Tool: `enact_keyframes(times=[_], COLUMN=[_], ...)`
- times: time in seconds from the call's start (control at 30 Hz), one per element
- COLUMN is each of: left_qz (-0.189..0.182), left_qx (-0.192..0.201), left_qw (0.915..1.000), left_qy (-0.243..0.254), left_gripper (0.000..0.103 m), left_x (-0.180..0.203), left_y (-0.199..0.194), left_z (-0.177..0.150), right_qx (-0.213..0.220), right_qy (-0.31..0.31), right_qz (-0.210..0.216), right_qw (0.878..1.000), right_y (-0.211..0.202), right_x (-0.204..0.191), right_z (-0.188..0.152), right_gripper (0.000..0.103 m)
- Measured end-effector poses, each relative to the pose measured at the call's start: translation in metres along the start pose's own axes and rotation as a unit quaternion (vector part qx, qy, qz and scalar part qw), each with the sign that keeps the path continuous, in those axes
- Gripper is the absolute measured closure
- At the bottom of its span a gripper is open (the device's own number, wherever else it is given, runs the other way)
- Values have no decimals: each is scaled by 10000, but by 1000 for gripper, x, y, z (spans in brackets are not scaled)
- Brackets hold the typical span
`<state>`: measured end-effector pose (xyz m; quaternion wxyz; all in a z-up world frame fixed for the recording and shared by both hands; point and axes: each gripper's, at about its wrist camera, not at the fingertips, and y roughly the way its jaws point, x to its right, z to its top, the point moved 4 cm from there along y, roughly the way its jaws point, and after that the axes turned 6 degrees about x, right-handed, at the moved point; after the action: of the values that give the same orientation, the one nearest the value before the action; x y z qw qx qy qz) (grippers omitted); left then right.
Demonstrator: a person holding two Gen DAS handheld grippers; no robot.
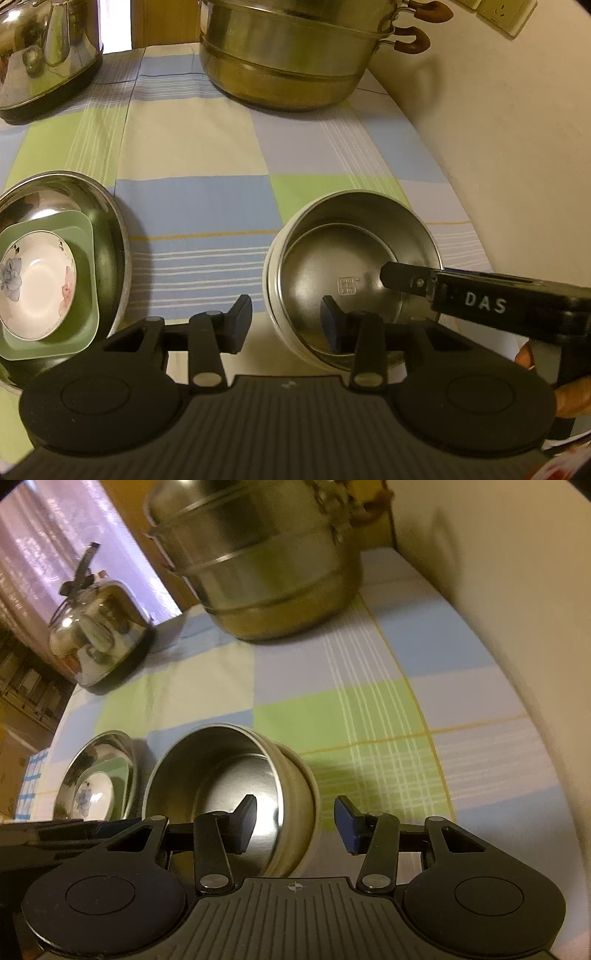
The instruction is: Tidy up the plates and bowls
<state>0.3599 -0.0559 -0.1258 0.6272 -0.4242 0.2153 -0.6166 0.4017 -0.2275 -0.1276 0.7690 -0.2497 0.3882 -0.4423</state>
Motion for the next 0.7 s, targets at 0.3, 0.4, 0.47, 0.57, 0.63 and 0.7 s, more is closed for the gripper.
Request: enact_keyframes(times=[0.3, 0.4, 0.47, 0.57, 0.63, 0.7], left_qz=[79, 232, 340, 480, 577, 675], left_qx=[13, 31, 41, 48, 71, 94], left_qw=[9999, 9996, 9989, 9975, 9964, 9952], left_qy=[-88, -183, -312, -520, -618, -696], left_gripper=[75, 75, 75, 75, 75, 75], left_x=[1, -7, -17, -34, -44, -53], left_y=[2, -3, -8, -17, -22, -26], left_z=[-6, -8, -10, -14, -17, -19], right_qx=[-211, -309, -387, -478, -529, -586], right_qy=[50, -52, -159, -341, -448, -550], right_qz=[-31, 20, 105, 239, 305, 368], right_qw=[9998, 9995, 9991, 9980, 9971, 9961], right_y=[8, 12, 15, 21, 24, 27], right_x=[0, -11, -21, -40, -51, -62], right_z=[4, 5, 3, -1, -3, -6], right_gripper=[75, 76, 76, 76, 76, 76])
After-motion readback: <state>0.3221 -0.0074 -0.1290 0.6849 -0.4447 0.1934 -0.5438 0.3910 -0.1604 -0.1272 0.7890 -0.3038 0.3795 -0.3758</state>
